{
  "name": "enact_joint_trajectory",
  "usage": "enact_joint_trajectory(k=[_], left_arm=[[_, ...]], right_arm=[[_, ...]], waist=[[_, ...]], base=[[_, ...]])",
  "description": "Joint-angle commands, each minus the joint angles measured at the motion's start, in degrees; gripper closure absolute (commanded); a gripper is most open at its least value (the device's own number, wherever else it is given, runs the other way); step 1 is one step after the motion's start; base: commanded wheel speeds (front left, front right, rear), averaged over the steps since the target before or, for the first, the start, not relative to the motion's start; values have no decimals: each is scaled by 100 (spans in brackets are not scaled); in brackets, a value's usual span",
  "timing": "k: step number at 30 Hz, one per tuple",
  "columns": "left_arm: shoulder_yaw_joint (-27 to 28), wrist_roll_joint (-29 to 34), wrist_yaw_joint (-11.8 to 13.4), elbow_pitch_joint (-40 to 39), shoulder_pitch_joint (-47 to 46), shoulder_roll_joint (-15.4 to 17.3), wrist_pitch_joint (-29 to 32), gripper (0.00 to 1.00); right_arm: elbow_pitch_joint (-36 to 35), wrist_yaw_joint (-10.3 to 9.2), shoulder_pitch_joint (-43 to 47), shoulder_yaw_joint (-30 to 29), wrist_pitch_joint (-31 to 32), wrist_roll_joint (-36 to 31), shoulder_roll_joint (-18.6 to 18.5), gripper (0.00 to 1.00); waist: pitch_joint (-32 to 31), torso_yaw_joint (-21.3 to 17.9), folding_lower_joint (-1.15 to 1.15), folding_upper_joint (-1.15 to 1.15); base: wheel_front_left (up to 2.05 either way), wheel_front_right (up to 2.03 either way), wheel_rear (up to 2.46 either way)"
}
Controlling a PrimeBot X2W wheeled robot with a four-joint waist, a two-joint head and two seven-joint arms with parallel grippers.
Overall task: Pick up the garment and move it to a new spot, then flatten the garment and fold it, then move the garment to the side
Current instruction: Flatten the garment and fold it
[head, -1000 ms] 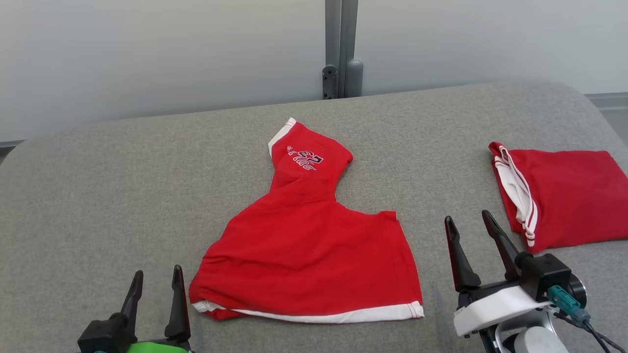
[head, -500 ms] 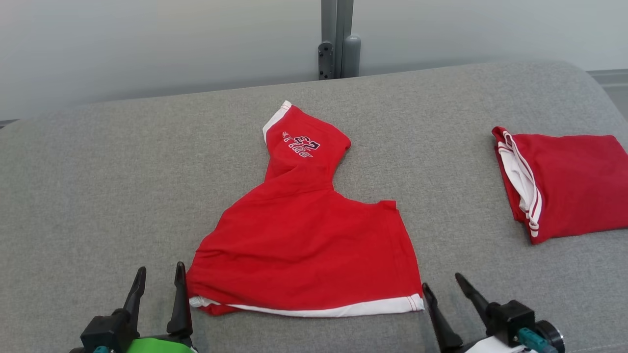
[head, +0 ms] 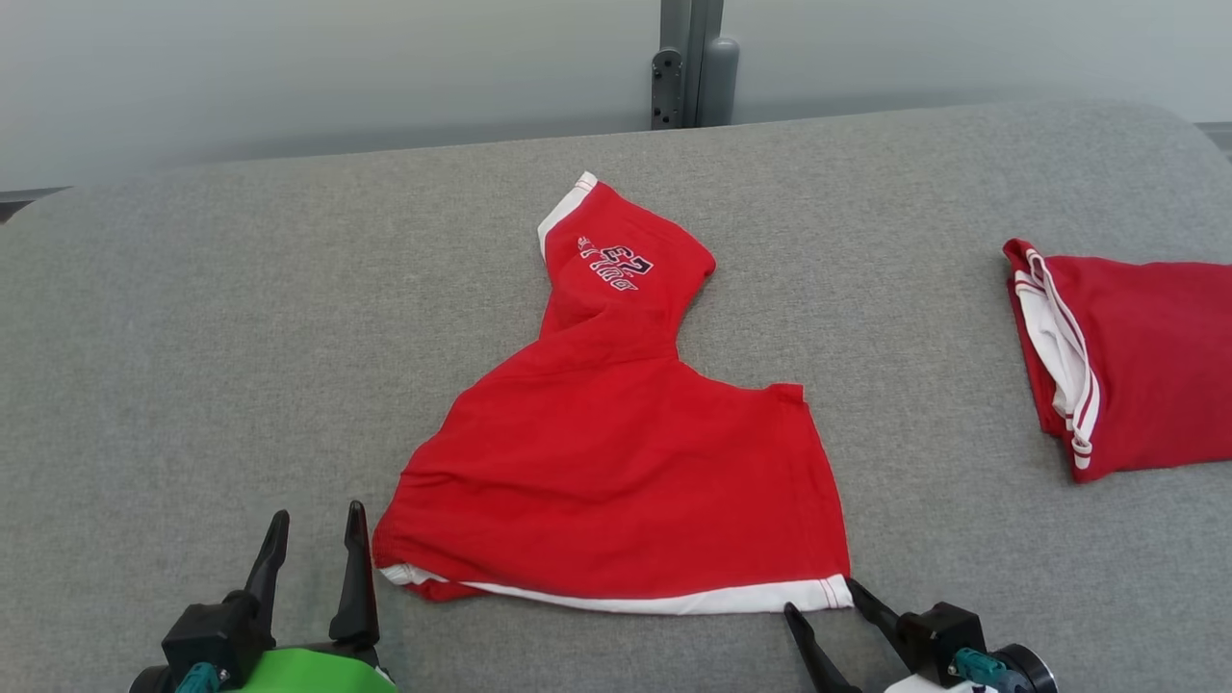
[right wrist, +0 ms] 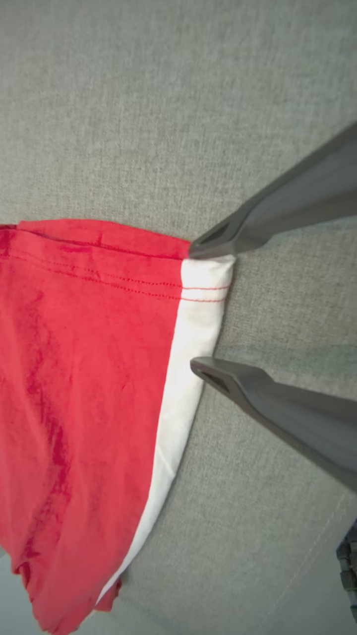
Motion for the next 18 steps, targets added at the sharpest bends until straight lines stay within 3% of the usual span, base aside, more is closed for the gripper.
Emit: enact_joint_trajectory(k=[1,7,8,9,11,14,15,18], left_arm=[[32,28,-36,6,-92,-4,-17,0],[94,46,-42,22,-112,-18,-17,0],[102,49,-45,24,-114,-21,-17,0],[113,46,-49,32,-112,-23,-17,0],[110,14,-62,86,-98,-27,-17,0],[28,-40,-97,304,-62,7,-17,0],[-5,-72,-112,390,-50,46,-17,0],[-151,-203,-146,585,3,149,141,0]], right_arm=[[92,-2,-87,26,-31,30,-24,0],[397,-2,-241,154,-28,169,-46,0],[425,-2,-259,173,-32,189,-52,5],[448,-1,-280,194,-29,202,-56,34],[448,-1,-327,220,-34,206,-63,65],[341,-1,-359,192,-46,227,-59,85],[303,-1,-362,178,-48,236,-59,100],[138,-2,-399,107,-58,257,-90,100]], waist=[[37,56,0,0],[88,104,0,0],[95,103,0,0],[101,100,0,0],[111,84,0,0],[119,43,0,0],[121,30,0,0],[121,-8,0,0]], base=[[0,0,0],[0,0,0],[0,0,0],[0,0,0],[0,0,0],[0,0,0],[0,0,0],[0,0,0]])
